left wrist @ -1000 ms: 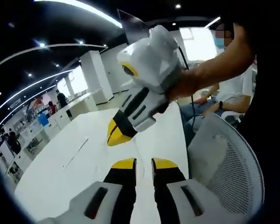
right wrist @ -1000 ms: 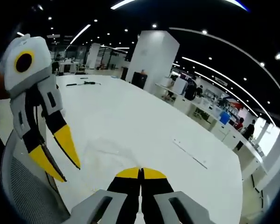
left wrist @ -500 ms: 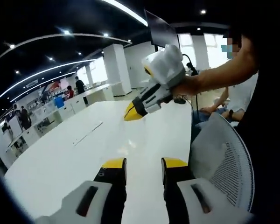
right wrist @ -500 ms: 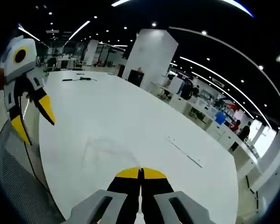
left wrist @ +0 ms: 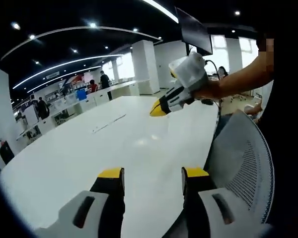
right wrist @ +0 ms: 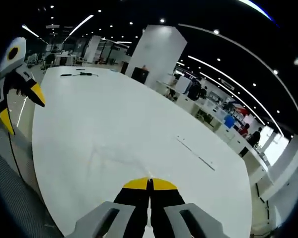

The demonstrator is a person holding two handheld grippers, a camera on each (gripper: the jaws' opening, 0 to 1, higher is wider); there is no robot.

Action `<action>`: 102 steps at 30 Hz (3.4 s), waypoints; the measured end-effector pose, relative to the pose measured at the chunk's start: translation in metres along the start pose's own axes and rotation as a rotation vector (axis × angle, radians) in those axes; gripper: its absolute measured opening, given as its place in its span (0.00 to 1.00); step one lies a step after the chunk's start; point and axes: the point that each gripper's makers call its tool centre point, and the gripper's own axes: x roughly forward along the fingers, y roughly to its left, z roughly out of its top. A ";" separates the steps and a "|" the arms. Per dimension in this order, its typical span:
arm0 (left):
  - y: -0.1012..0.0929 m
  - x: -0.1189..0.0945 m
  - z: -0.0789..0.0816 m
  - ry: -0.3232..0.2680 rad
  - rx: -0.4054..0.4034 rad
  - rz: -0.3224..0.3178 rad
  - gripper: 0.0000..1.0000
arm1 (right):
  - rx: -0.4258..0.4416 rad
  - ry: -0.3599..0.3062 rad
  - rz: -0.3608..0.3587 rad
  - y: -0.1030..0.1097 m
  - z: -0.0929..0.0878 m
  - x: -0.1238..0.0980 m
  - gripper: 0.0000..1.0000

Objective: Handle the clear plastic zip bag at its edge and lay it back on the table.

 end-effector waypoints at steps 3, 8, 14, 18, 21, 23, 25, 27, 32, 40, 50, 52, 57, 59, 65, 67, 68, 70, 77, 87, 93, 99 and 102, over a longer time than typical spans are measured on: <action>-0.002 -0.003 -0.006 0.012 0.001 0.010 0.45 | 0.003 0.010 0.005 0.007 -0.006 0.006 0.00; -0.003 -0.010 -0.011 -0.001 -0.018 0.030 0.48 | 0.000 0.044 0.022 0.019 -0.014 0.016 0.00; -0.001 -0.012 -0.018 0.005 -0.027 0.049 0.48 | -0.018 0.083 0.056 0.033 -0.023 0.029 0.00; 0.000 -0.014 -0.019 0.005 -0.032 0.054 0.48 | 0.000 0.104 0.073 0.043 -0.027 0.038 0.00; 0.000 -0.015 -0.021 0.010 -0.028 0.055 0.49 | 0.004 0.114 0.083 0.049 -0.031 0.046 0.00; 0.002 -0.017 -0.024 0.011 -0.034 0.057 0.49 | 0.007 0.120 0.090 0.052 -0.032 0.048 0.00; 0.003 -0.018 -0.026 0.009 -0.042 0.059 0.49 | -0.002 0.128 0.099 0.055 -0.034 0.050 0.00; 0.003 -0.018 -0.029 0.008 -0.053 0.057 0.49 | -0.003 0.133 0.111 0.059 -0.036 0.054 0.00; -0.001 -0.017 -0.035 0.024 -0.057 0.048 0.50 | -0.024 0.141 0.139 0.069 -0.040 0.058 0.00; -0.002 -0.016 -0.038 0.022 -0.065 0.045 0.49 | -0.091 0.165 0.169 0.078 -0.049 0.066 0.00; -0.004 -0.015 -0.044 0.033 -0.064 0.033 0.49 | -0.151 0.175 0.200 0.086 -0.062 0.066 0.00; -0.005 -0.016 -0.046 0.039 -0.063 0.029 0.49 | -0.165 0.171 0.199 0.084 -0.064 0.066 0.00; -0.005 -0.016 -0.050 0.044 -0.064 0.027 0.49 | -0.183 0.144 0.204 0.082 -0.060 0.063 0.00; -0.005 -0.016 -0.049 0.042 -0.064 0.027 0.49 | -0.181 0.126 0.204 0.080 -0.057 0.062 0.02; -0.003 -0.015 -0.047 0.038 -0.058 0.031 0.49 | -0.113 0.076 0.209 0.077 -0.047 0.053 0.11; -0.003 -0.015 -0.045 0.036 -0.056 0.032 0.49 | -0.069 0.062 0.207 0.075 -0.045 0.050 0.12; -0.003 -0.015 -0.044 0.036 -0.054 0.032 0.49 | -0.049 0.057 0.204 0.074 -0.044 0.048 0.14; -0.004 -0.014 -0.043 0.036 -0.050 0.032 0.49 | -0.044 0.056 0.202 0.073 -0.044 0.044 0.16; -0.004 -0.012 -0.039 0.029 -0.047 0.032 0.50 | 0.033 0.038 0.190 0.063 -0.046 0.027 0.22; -0.004 -0.006 -0.037 0.029 -0.041 0.020 0.50 | 0.117 0.015 0.182 0.052 -0.054 0.004 0.34; -0.002 -0.002 -0.037 0.028 -0.041 0.014 0.50 | 0.147 0.005 0.175 0.039 -0.057 -0.017 0.44; 0.000 0.003 -0.040 0.035 -0.044 0.002 0.51 | 0.173 -0.013 0.177 0.032 -0.059 -0.036 0.53; -0.001 0.005 -0.041 0.040 -0.049 -0.001 0.51 | 0.173 -0.018 0.169 0.029 -0.062 -0.047 0.59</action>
